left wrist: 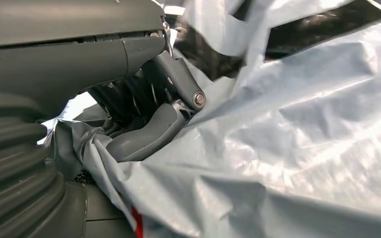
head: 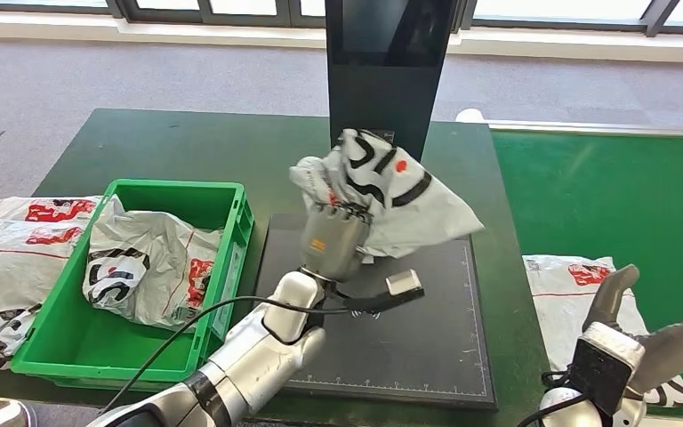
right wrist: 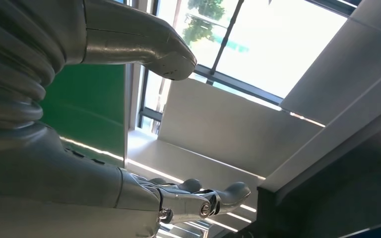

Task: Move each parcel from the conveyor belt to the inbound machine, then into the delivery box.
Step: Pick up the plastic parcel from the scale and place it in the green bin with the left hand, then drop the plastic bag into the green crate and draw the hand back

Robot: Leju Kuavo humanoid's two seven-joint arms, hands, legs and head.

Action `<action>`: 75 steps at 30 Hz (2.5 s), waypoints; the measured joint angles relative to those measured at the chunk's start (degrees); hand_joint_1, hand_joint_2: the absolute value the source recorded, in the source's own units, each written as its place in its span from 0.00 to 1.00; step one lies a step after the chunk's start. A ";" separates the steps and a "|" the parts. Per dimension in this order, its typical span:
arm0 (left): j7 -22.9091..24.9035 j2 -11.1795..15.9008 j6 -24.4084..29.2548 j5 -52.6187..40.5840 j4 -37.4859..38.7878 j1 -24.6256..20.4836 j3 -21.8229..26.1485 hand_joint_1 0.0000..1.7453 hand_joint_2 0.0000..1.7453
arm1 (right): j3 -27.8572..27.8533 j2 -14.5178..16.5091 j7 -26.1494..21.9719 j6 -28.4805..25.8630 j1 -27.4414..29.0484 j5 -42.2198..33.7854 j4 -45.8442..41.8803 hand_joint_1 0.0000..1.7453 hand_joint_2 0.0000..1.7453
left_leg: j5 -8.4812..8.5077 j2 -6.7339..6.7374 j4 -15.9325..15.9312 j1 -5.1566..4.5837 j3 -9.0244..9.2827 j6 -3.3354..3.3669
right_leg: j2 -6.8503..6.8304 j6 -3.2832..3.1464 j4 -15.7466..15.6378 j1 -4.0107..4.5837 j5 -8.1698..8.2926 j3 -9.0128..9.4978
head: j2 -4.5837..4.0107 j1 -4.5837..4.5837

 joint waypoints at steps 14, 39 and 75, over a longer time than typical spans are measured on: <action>-6.44 0.89 0.02 -2.92 -13.63 5.79 15.83 1.00 1.00 | 0.00 0.00 0.14 0.00 -0.51 0.02 0.16 0.00 1.00 | 0.00 0.00 0.01 0.00 -0.12 0.00 | -0.01 0.00 0.00 0.00 0.00 -0.10 | 0.00 0.00; -19.54 -3.55 0.04 9.55 -30.52 12.98 62.26 0.00 1.00 | 0.00 -0.13 2.28 0.94 1.50 -0.43 -1.28 0.00 1.00 | 0.00 0.06 -0.01 0.02 -0.19 -0.02 | 0.04 -0.04 0.02 0.01 -0.04 -0.21 | 0.01 0.00; -19.06 -3.67 0.04 16.36 -37.35 15.41 60.81 0.00 0.00 | -0.57 -0.02 3.56 5.91 0.39 1.26 -2.51 0.00 1.00 | 0.00 -0.01 -0.01 0.03 -0.20 -0.02 | -0.02 -0.04 0.01 0.02 -0.04 -0.18 | -0.01 0.00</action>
